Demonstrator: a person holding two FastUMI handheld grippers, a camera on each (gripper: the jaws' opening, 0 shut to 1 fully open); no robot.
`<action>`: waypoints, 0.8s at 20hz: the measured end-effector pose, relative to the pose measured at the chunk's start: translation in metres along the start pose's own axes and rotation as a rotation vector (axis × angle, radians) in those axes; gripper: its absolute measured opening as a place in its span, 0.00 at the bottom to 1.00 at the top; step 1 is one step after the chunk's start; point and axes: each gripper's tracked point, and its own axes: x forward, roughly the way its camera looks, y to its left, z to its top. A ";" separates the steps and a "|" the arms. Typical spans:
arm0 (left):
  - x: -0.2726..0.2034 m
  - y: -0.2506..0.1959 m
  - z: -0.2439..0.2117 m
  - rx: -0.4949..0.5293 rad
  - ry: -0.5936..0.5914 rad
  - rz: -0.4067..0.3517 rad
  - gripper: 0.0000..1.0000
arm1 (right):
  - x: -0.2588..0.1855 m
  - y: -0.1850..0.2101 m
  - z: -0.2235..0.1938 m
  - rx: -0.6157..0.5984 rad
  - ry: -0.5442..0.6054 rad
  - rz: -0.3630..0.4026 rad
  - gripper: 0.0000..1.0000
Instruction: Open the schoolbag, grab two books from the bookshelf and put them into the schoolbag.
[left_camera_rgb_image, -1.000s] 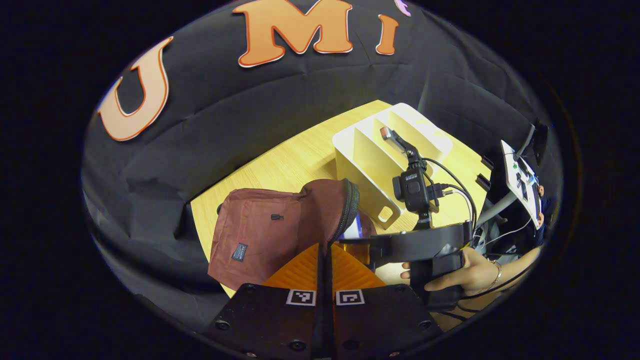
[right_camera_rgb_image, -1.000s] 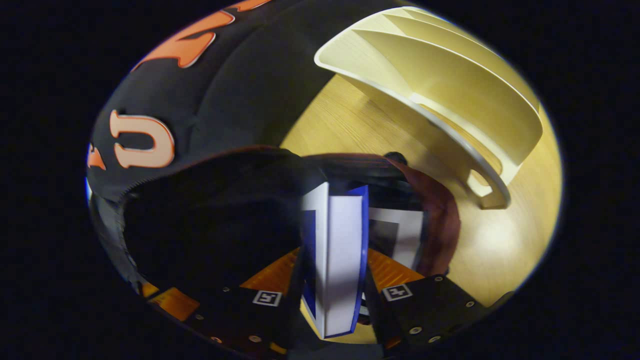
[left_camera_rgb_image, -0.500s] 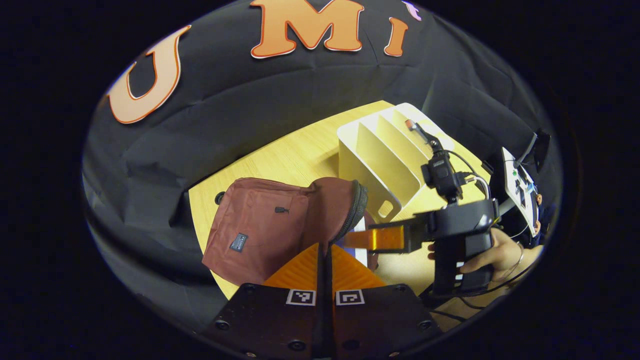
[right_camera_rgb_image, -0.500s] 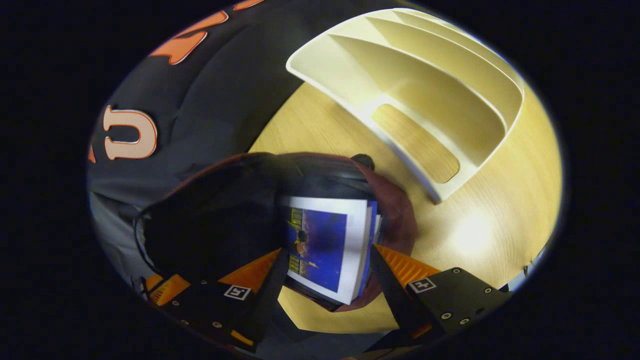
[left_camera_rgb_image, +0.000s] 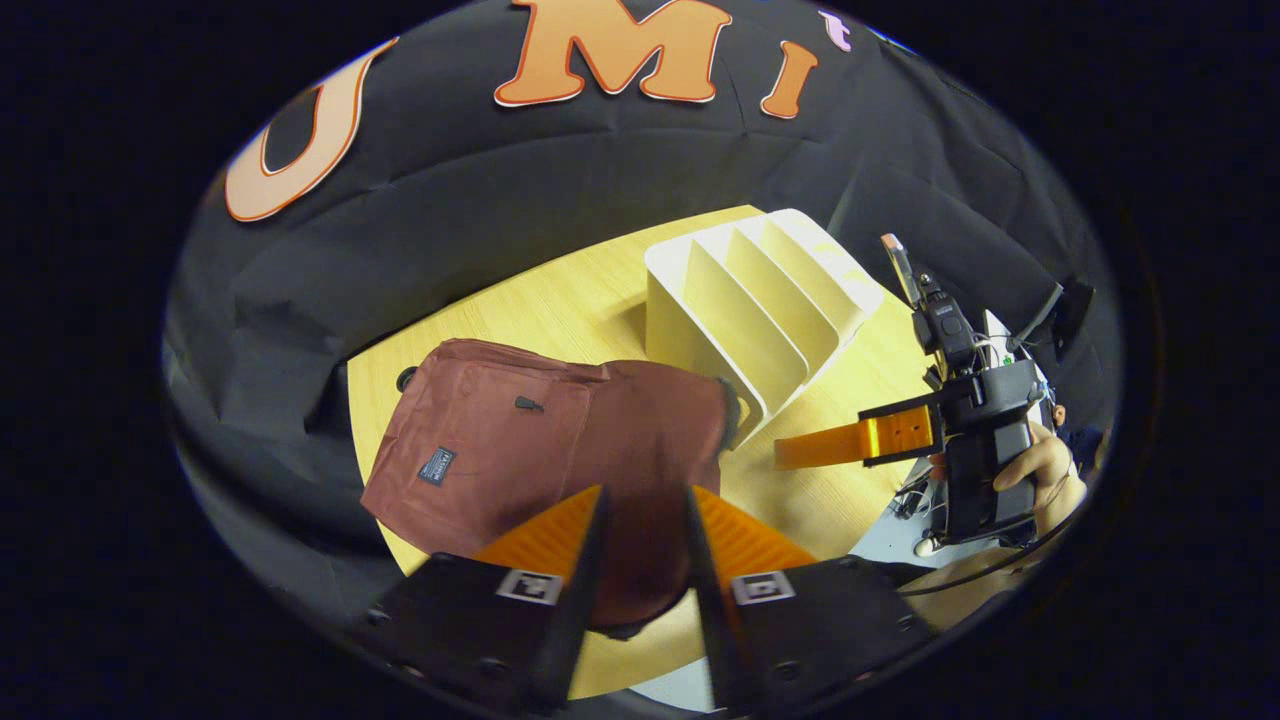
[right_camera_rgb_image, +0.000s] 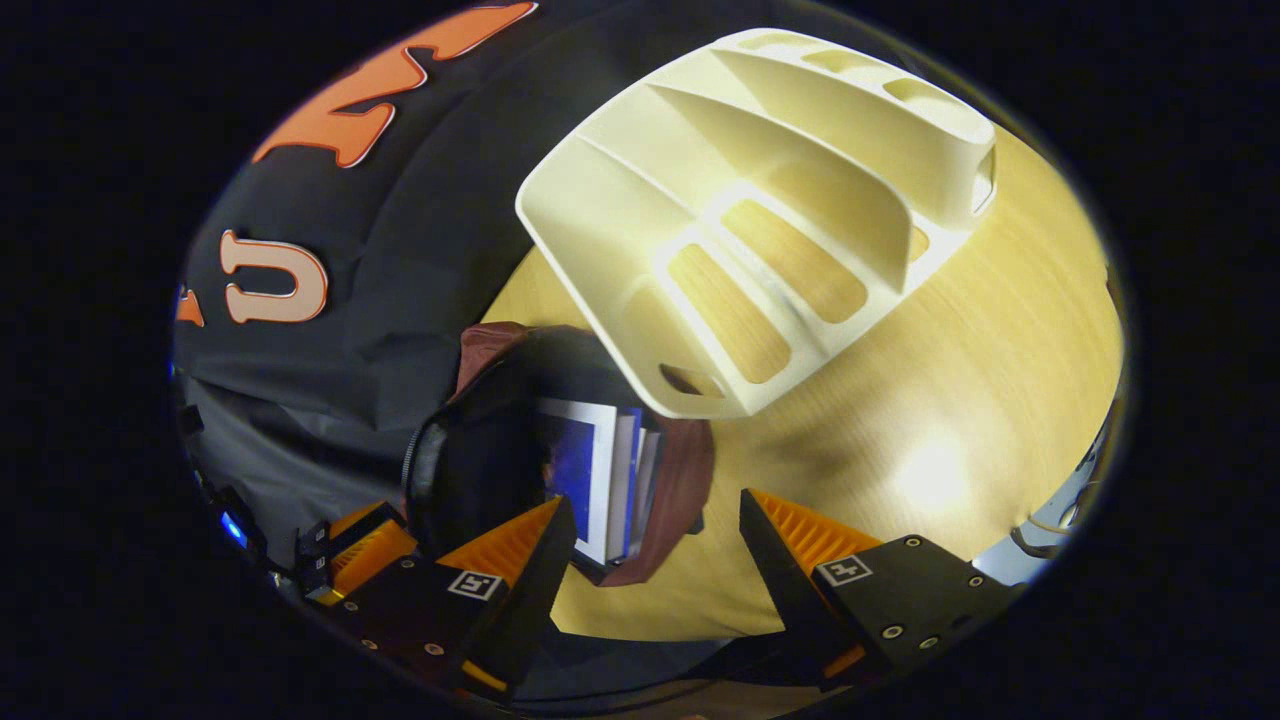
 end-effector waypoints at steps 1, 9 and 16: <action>0.000 0.000 -0.001 -0.007 -0.002 0.016 0.60 | -0.006 -0.009 0.002 -0.002 0.000 -0.007 0.98; 0.004 -0.062 0.040 -0.205 -0.175 0.056 0.93 | -0.063 -0.074 0.049 -0.173 -0.036 -0.080 0.98; -0.019 -0.107 0.121 -0.278 -0.508 0.164 0.93 | -0.148 -0.075 0.134 -0.404 -0.340 -0.029 0.98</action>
